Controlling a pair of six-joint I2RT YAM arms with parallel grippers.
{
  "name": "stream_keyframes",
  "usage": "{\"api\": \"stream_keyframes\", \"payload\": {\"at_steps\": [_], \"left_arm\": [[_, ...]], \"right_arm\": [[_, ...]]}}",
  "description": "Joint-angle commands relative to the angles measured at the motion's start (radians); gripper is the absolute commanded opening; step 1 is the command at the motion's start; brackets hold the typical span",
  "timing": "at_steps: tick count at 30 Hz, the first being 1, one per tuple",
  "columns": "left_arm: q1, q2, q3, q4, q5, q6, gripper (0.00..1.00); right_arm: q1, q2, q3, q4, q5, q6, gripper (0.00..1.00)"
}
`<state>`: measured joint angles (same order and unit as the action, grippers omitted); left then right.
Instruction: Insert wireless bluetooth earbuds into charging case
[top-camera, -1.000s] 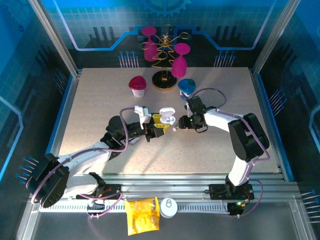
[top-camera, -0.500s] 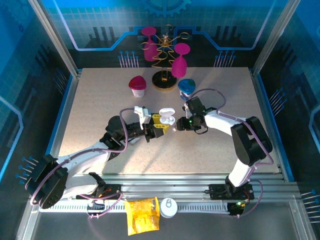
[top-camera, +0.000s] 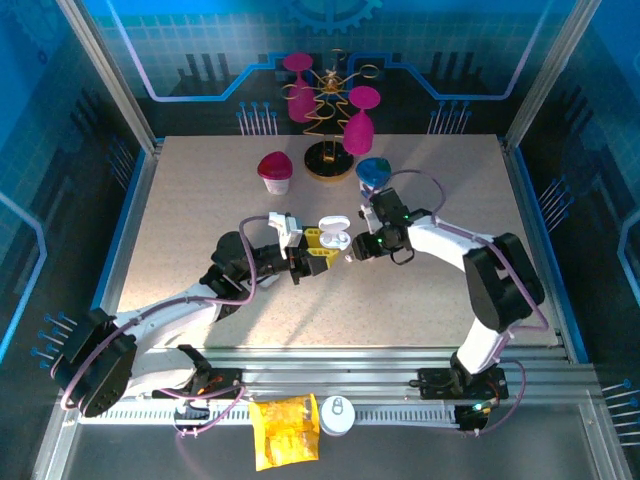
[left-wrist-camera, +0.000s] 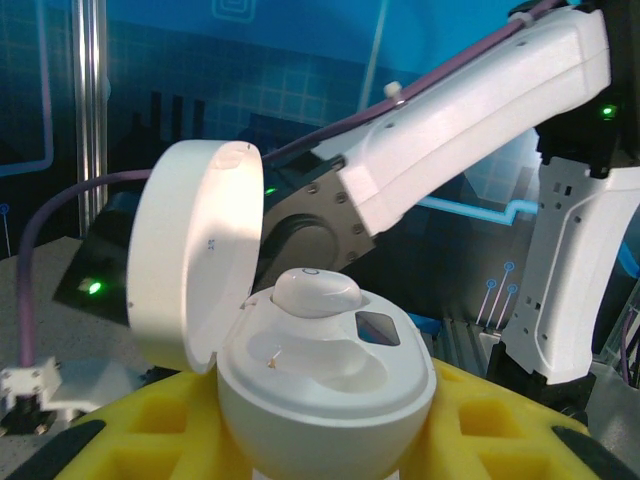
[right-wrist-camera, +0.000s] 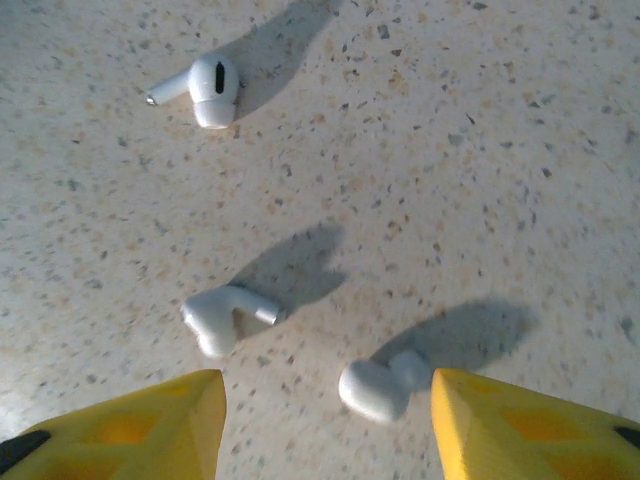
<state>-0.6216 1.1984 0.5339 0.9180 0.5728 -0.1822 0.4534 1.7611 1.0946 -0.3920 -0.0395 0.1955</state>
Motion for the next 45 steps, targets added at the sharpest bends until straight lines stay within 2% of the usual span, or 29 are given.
{"api": "stream_keyframes", "payload": {"at_steps": [1, 6, 15, 19, 25, 32, 39, 45], "left_arm": [[0.006, -0.019, -0.009, 0.021, -0.011, 0.009, 0.26], [0.006, -0.045, -0.013, -0.009, -0.017, 0.024, 0.26], [0.005, -0.040, -0.015, -0.008, -0.016, 0.026, 0.26], [0.006, -0.022, -0.011, 0.015, -0.011, 0.015, 0.26], [0.006, -0.023, -0.009, 0.018, -0.010, 0.015, 0.26], [0.005, -0.049, -0.024, 0.007, -0.017, 0.021, 0.26], [0.006, -0.074, -0.020, -0.028, -0.016, 0.038, 0.26], [0.004, -0.071, -0.018, -0.028, -0.014, 0.037, 0.26]], "right_arm": [[0.010, 0.078, 0.062, -0.040, -0.004, -0.077, 0.57], [0.010, 0.113, 0.070, -0.036, -0.045, -0.077, 0.58], [0.016, 0.020, -0.015, -0.055, -0.038, -0.031, 0.56], [0.019, -0.005, -0.020, -0.066, 0.002, -0.016, 0.56], [0.051, -0.007, 0.031, -0.114, 0.139, -0.005, 0.58], [0.121, 0.056, 0.130, -0.243, 0.331, 0.014, 0.50], [0.166, 0.115, 0.197, -0.311, 0.393, 0.039, 0.38], [0.183, 0.167, 0.227, -0.326, 0.399, 0.044, 0.33]]}}
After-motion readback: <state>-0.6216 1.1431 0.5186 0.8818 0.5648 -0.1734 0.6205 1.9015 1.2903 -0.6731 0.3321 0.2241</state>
